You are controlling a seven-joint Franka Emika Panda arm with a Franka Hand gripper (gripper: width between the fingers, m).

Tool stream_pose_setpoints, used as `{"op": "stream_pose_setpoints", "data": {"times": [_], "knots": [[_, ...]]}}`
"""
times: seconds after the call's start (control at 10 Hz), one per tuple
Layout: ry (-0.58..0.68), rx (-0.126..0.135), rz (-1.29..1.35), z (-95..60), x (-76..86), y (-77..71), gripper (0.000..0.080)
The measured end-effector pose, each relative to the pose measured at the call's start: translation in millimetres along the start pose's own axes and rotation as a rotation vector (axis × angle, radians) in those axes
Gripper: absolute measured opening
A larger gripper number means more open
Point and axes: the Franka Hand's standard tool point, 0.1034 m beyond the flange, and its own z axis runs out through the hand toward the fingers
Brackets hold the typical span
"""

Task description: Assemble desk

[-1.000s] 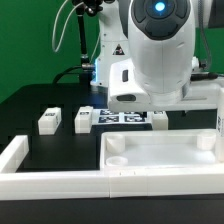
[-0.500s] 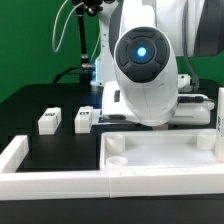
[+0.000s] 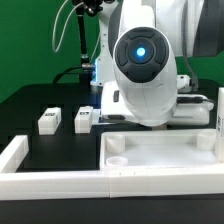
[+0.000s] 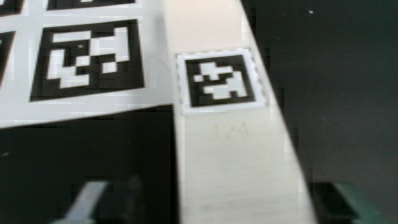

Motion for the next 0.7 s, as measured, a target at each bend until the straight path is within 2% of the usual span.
{"op": "stream_pose_setpoints", "data": {"times": [0.1, 0.5, 0.6, 0.7], "knots": [[0.0, 0.0, 0.0, -0.1, 0.0, 0.1, 0.0288], [0.001, 0.001, 0.0, -0.4, 0.2, 0.3, 0.0288], [-0.001, 0.003, 0.001, -4.8, -1.8, 0.0, 0.0288], [-0.028, 0.019, 0.001, -28.3, -14.8, -1.0, 0.0288]]}}
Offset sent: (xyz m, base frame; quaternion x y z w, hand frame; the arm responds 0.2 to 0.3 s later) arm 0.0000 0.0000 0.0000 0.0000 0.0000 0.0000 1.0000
